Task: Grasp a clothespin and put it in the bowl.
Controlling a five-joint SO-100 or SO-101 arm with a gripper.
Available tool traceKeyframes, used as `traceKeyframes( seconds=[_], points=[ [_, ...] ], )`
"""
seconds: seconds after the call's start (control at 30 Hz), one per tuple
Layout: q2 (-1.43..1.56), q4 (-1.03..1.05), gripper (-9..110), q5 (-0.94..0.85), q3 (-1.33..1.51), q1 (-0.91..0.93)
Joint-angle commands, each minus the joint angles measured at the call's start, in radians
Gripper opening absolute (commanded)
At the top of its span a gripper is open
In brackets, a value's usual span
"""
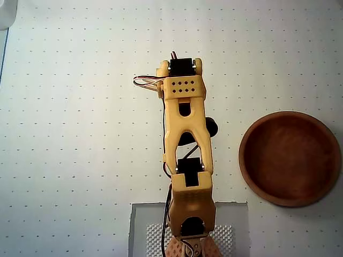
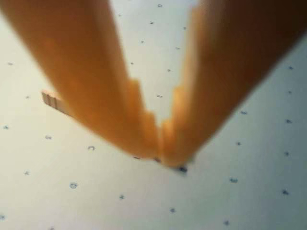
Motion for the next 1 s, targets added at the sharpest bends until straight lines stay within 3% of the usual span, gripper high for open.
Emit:
traceKeyframes(
  seconds=[0.0, 0.3, 0.57, 0.97],
  points=[
    [0.029, 0.025, -3, -0.012, -0.018, -0.002],
    [-0.014, 0.021, -3, 0.0, -0.098, -0.003],
    [-0.229, 0.026, -3, 0.091, -0.325, -0.006],
    [-0.466, 0.028, -3, 0.083, -0.577, 0.005]
  ],
)
